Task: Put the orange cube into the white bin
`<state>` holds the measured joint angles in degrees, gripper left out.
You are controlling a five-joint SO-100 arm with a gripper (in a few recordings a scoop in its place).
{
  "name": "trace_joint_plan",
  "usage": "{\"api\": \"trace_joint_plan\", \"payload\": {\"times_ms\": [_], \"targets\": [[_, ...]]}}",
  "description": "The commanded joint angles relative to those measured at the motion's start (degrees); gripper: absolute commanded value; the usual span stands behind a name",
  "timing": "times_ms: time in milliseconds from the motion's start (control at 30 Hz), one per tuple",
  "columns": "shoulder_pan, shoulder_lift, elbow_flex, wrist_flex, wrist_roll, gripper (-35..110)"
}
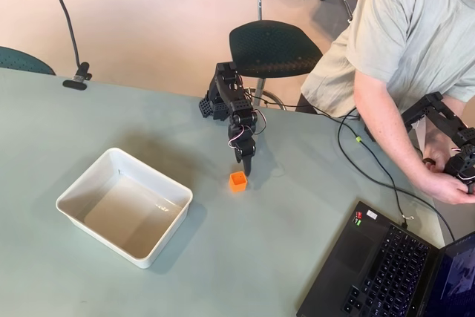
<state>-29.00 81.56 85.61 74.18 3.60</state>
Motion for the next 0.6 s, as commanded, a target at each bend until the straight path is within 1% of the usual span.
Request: {"api": "trace_joint_plan", "payload": {"times_ms": [0, 133, 567], "targets": [[-0.2, -2.0, -2.2, 1.5, 0.4, 67], [0.5, -6.6, -2.5, 3.3, 0.4, 72], [2.5, -9.8, -2.6, 2.7, 0.4, 72]]}}
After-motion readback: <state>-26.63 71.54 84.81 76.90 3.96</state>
